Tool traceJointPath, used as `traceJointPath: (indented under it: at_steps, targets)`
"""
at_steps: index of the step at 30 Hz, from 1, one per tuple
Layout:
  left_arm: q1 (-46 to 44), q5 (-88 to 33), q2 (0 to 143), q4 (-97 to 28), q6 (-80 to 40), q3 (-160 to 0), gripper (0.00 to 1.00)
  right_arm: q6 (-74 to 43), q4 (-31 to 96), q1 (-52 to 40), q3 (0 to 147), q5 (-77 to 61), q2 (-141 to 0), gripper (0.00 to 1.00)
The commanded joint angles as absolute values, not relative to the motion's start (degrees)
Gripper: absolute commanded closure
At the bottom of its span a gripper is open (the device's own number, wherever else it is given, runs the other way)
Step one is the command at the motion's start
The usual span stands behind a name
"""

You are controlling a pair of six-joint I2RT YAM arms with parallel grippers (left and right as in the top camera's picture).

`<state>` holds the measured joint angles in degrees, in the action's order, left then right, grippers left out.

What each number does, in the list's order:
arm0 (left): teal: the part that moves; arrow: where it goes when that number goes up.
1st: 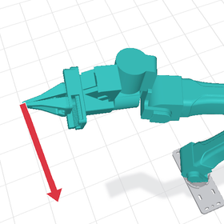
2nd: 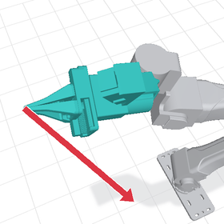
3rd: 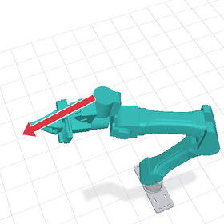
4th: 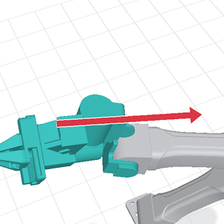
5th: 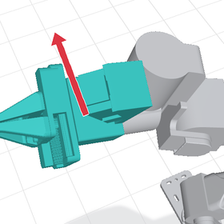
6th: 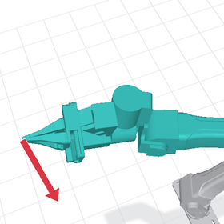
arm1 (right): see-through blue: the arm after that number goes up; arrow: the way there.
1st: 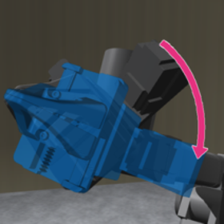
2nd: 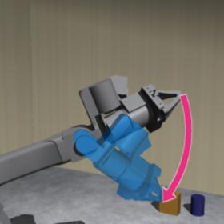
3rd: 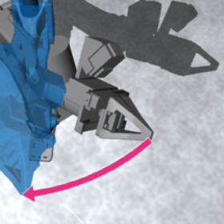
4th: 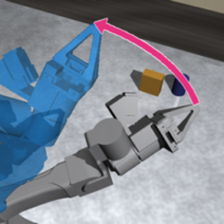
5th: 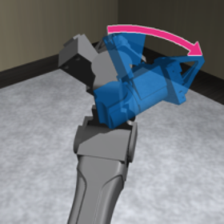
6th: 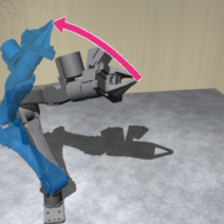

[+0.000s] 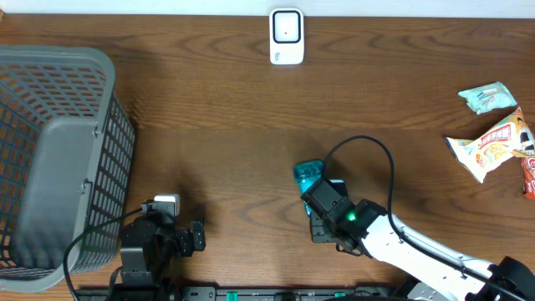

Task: Scan the item barcode
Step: 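Lift the bottle upright with the right gripper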

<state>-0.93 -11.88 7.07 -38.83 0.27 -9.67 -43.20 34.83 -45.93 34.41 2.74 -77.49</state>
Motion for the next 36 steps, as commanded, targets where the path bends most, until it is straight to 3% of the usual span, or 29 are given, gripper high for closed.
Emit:
traceJointPath:
  at_steps: [1,4,6,8,15,20,26,36]
  targets:
    - [-1.0,-11.9,7.0,-39.5,0.8,-9.4,0.02,-41.0,34.5,-45.5,34.4,3.6,-77.2,0.31]
    - [-1.0,-11.9,7.0,-39.5,0.8,-9.4,0.02,-40.0,33.7,-45.5,33.6,3.6,-77.5,0.34]
    - [-1.0,-11.9,7.0,-39.5,0.8,-9.4,0.02,-40.2,31.6,-45.5,32.4,3.5,-78.7,0.31]
    - [-1.0,-11.9,7.0,-39.5,0.8,-9.4,0.02,-40.2,30.2,-45.5,31.9,2.8,-79.7,0.36]
    - [-1.0,-11.9,7.0,-39.5,0.8,-9.4,0.02,-40.2,28.7,-45.5,31.8,0.7,-83.0,0.71]
    - [-1.0,-11.9,7.0,-39.5,0.8,-9.4,0.02,-39.3,28.4,-45.0,33.1,-3.0,-83.0,0.87]
    - [-1.0,-11.9,7.0,-39.5,0.8,-9.4,0.02,-29.2,42.6,-39.6,46.5,-17.2,-82.6,0.92]
    - [-1.0,-11.9,7.0,-39.5,0.8,-9.4,0.02,-18.5,68.6,-32.7,65.7,-19.2,-82.6,0.86]
